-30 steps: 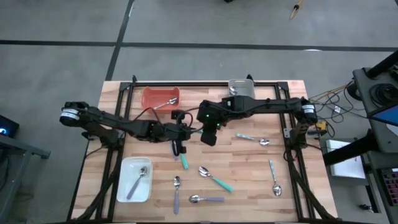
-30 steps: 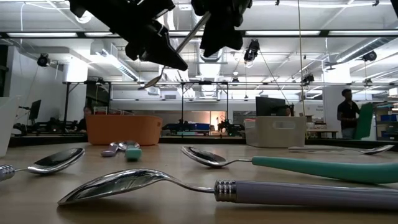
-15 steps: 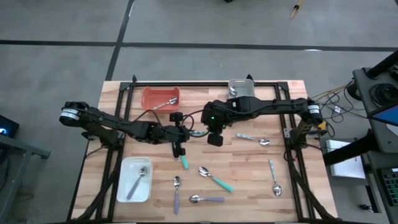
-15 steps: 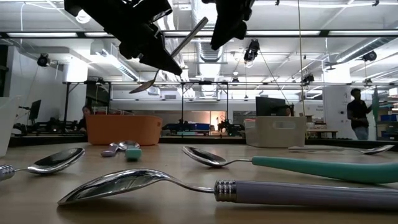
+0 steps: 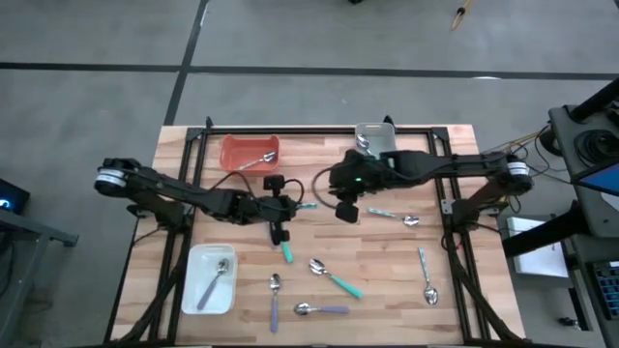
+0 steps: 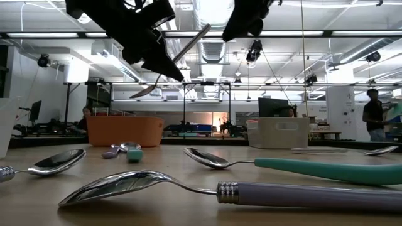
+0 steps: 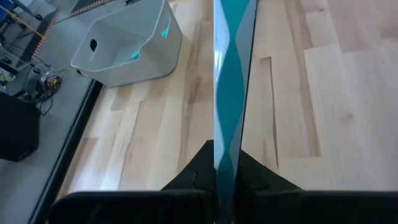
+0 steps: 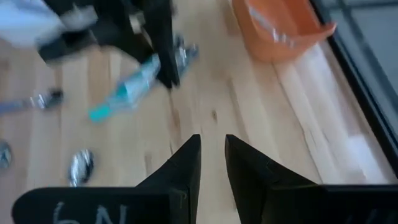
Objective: Sort silverware by color (type)
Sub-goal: Put the bottom left blue patterned spoon into the orange bin
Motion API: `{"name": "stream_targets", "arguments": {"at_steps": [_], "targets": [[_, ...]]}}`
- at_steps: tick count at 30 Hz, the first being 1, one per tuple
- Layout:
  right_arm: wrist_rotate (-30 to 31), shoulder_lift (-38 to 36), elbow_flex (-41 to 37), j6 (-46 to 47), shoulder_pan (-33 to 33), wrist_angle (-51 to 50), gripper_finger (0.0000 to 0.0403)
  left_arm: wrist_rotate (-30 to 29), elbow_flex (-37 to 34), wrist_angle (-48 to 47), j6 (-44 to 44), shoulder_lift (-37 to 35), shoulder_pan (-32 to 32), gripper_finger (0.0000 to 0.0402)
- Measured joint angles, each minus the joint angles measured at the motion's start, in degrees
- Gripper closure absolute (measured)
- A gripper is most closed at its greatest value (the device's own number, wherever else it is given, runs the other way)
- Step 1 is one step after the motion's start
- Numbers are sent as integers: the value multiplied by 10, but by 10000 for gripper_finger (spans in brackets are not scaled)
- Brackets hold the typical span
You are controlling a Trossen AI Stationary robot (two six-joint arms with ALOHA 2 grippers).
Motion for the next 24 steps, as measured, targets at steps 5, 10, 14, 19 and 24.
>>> {"name": "stream_targets", "arguments": {"at_steps": [5, 10, 14, 19, 24], "targets": [[-2, -55, -114, 2, 2, 162, 339, 0, 0, 4, -8, 21, 0, 401], [-2, -75, -197, -22, 3, 311, 338, 0, 5, -6, -38, 22, -1, 401], [-3, -72, -234, -28, 3, 397, 339, 0, 7, -8, -49, 22, -1, 401], [-10, -54, -235, -24, -6, 428, 326, 0, 7, -46, -70, 21, -2, 401], [-63, -37, -194, 8, -25, 400, 300, 0, 7, -69, -74, 21, -2, 401]]}}
